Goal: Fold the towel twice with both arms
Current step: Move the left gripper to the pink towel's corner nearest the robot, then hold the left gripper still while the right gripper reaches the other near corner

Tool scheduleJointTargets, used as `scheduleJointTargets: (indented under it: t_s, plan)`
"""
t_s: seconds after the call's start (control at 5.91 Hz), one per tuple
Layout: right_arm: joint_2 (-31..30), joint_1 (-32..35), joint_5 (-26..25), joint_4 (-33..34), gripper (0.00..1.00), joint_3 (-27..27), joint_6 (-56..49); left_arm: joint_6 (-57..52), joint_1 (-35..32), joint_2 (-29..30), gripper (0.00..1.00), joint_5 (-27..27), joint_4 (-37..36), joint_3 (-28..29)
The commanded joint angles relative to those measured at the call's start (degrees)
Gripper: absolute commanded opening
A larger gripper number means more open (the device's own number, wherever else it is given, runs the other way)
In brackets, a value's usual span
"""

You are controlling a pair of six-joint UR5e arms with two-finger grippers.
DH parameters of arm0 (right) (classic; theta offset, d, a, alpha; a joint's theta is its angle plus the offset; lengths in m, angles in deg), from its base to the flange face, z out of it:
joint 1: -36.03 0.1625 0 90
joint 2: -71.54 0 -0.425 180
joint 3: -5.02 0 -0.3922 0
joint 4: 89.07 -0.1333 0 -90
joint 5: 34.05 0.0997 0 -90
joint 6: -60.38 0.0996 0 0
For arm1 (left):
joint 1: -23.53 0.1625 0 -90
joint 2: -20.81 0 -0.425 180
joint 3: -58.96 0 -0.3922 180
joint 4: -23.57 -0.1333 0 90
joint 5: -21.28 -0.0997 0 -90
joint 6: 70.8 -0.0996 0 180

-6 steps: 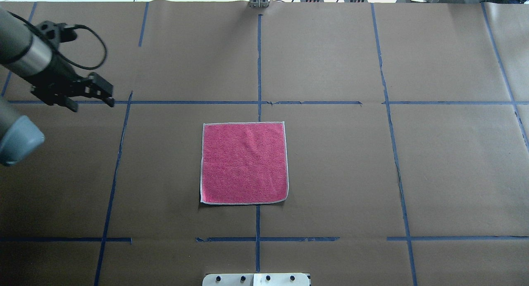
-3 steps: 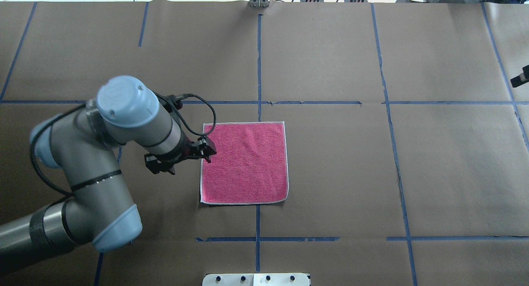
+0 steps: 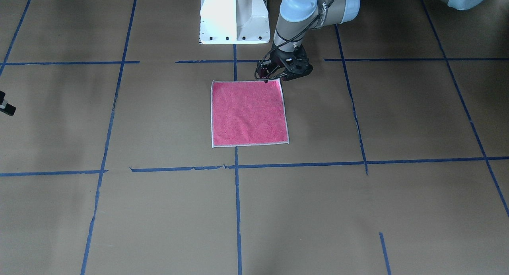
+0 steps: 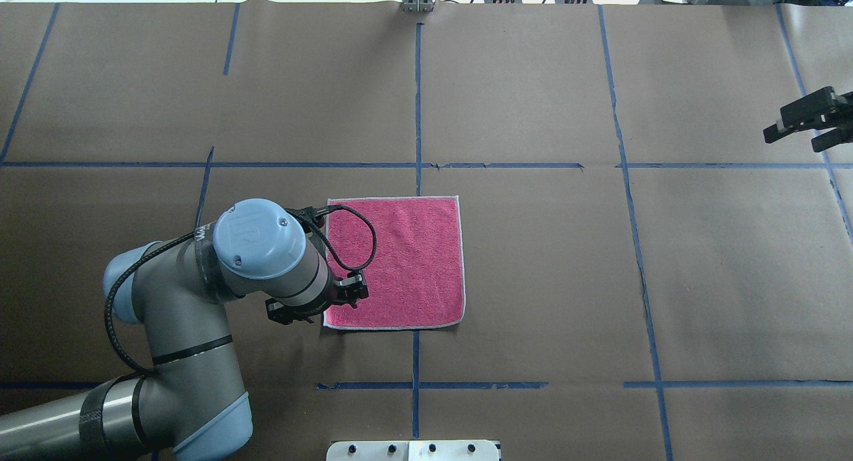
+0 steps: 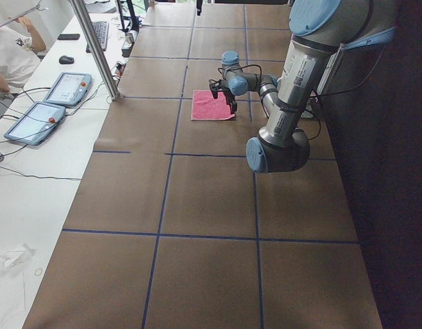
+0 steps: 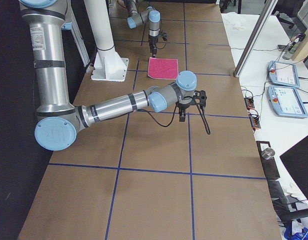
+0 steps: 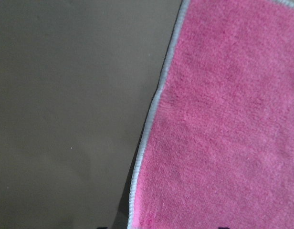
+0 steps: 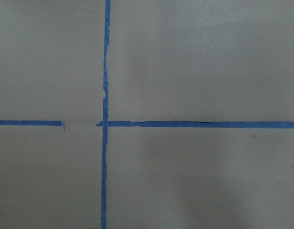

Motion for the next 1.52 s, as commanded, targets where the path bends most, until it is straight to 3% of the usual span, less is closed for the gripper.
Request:
scheduleJointTargets:
  t_s: [0.0,0.85,1.35]
  plan:
    - [1.4,-2.7,-0.4,-0.7,1.00,-1.5,6.4,0.0,0.8,0.2,0.68,-0.2,0.1,1.8]
    - [1.7,-3.7,-1.1,-0.7,1.00,-1.9,7.5,-0.1,0.7,0.0,0.44,-0.2,0.2,3.6]
    - [1.7,-3.8,-1.1,-0.7,1.00,-2.5,7.7,-0.1,0.7,0.0,0.07,-0.1,0.3,3.4]
